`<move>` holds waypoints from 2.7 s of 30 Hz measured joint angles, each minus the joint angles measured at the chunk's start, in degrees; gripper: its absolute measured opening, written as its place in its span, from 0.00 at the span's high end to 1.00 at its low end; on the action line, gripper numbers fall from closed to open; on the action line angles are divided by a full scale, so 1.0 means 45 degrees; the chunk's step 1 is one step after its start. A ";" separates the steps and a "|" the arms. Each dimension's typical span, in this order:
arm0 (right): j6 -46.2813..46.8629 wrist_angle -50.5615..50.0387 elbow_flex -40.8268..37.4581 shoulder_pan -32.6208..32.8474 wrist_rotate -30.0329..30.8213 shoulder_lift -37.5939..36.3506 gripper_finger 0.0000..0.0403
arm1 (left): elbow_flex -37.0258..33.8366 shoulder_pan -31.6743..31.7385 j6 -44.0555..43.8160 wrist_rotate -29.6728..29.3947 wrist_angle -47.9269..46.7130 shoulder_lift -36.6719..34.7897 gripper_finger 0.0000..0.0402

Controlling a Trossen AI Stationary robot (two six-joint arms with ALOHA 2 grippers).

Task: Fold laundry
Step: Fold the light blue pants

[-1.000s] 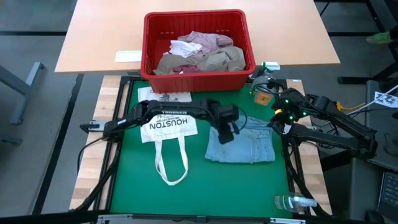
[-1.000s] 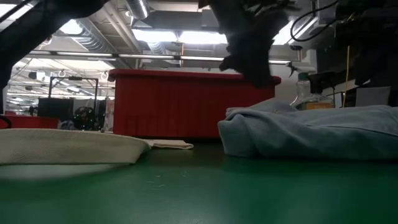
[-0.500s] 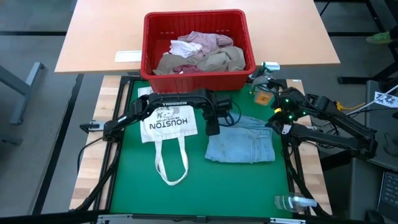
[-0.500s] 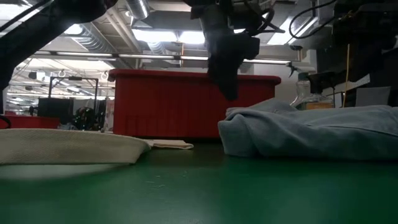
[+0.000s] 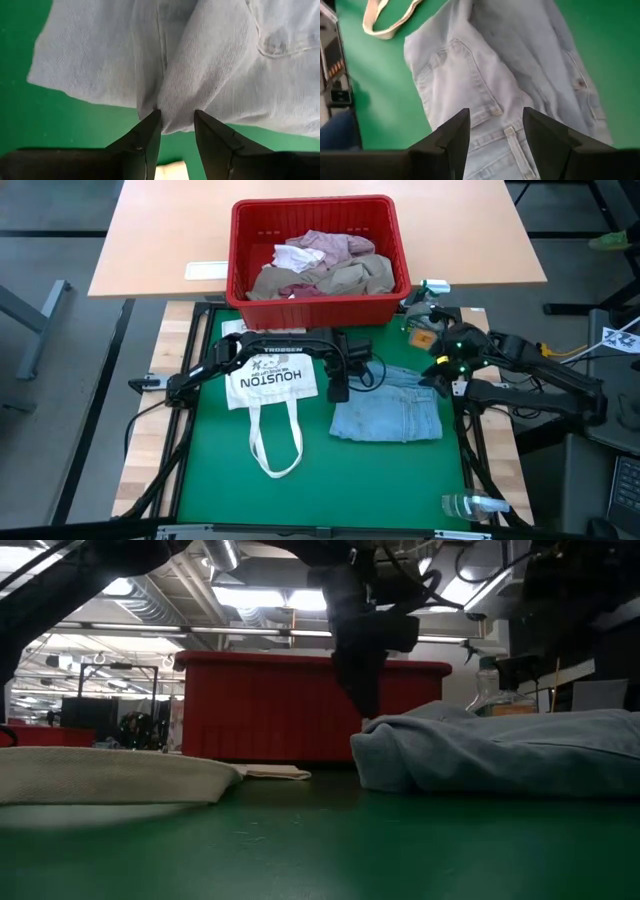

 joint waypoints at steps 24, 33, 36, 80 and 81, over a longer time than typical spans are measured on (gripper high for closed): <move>-0.0079 -0.1742 -0.0010 0.3705 0.4969 0.6193 0.54 | -0.0040 -0.0007 0.0165 -0.0058 0.0306 0.0005 0.72; -0.0086 -0.1790 -0.0010 0.3705 0.4933 0.7919 0.54 | -0.0040 -0.0007 0.0175 -0.0063 0.0296 0.0005 0.72; -0.0086 -0.1786 -0.0010 0.3705 0.4692 0.8167 0.56 | -0.0040 -0.0007 0.0175 -0.0063 0.0296 0.0005 0.72; -0.0003 -0.4400 0.0655 0.3705 0.4247 0.8243 0.64 | -0.0035 -0.0007 0.0092 -0.0155 0.0671 0.0010 0.72; -0.0001 -0.4667 0.0874 0.3705 0.4296 0.8243 0.64 | -0.0035 -0.0007 0.0094 -0.0155 0.0670 0.0010 0.72</move>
